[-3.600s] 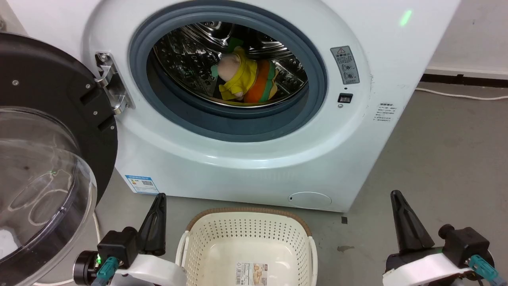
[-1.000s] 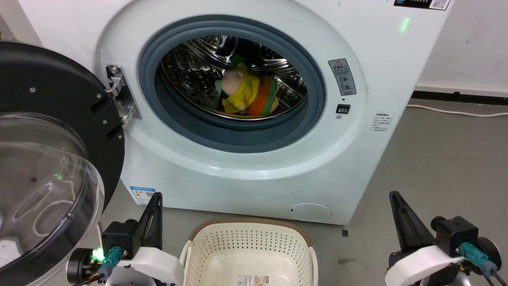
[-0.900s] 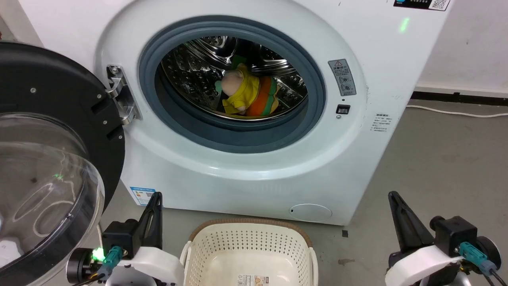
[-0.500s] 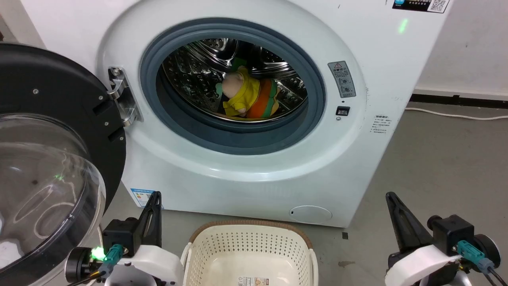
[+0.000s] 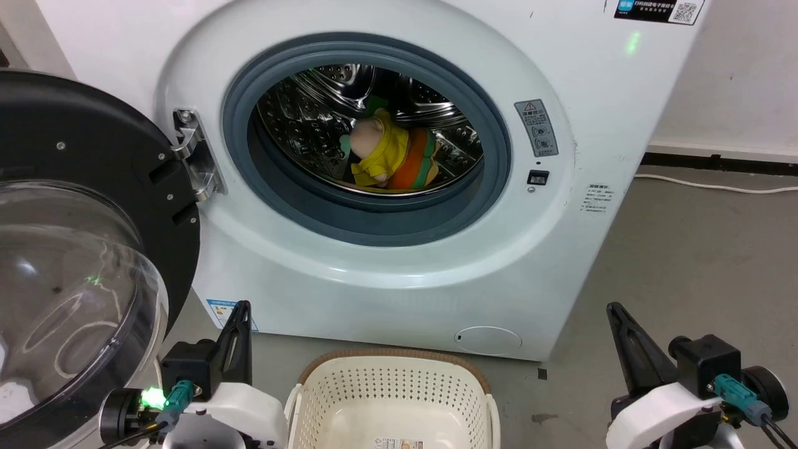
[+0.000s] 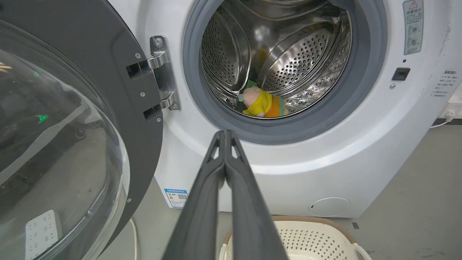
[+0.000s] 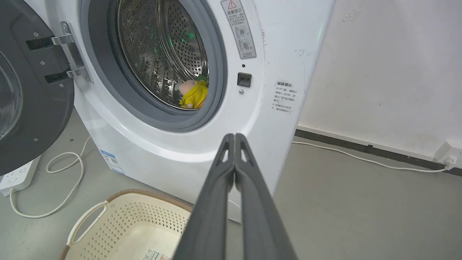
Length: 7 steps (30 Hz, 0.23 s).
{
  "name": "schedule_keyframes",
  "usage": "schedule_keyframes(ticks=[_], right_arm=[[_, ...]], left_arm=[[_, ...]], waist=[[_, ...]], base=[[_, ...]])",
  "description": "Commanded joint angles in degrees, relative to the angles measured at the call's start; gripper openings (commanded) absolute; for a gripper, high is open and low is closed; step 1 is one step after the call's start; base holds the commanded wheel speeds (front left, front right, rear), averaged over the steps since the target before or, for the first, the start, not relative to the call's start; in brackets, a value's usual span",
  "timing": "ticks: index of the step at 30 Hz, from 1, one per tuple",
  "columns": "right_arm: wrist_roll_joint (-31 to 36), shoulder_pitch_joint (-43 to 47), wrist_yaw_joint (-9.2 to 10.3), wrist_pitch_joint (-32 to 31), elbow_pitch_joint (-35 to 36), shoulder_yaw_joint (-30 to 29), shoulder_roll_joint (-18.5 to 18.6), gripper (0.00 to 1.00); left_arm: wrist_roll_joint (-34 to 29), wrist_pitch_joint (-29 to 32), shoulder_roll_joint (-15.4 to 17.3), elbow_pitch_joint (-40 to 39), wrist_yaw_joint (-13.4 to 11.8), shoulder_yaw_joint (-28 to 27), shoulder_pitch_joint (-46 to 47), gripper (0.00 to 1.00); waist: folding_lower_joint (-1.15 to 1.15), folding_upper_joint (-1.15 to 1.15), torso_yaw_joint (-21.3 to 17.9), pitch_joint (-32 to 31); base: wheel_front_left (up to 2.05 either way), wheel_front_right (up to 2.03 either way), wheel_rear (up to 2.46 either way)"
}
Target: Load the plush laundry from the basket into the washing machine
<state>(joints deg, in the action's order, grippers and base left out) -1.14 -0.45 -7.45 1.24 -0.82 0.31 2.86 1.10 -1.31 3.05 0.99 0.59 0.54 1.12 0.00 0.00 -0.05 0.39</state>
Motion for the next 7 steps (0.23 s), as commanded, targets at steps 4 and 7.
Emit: schedule_keyframes(ticks=[4,7], right_arm=[[0.66,0.43,-0.03,-0.6,0.58,-0.22,0.01,0.0],[0.93,0.44,-0.03,-0.96,0.71,-0.27,0.01,0.0]], left_arm=[[-0.73,0.69,-0.09,-0.63,-0.41,-0.43,-1.03,0.0],[-0.94,1.04,-0.14,-0.83,-0.51,-0.49,-1.08,0.0]], waist=[[0.0,0.0,0.02,-0.16],[0.0,0.0,0.04,-0.29]], base=[[0.0,0.0,0.0],[0.0,0.0,0.0]])
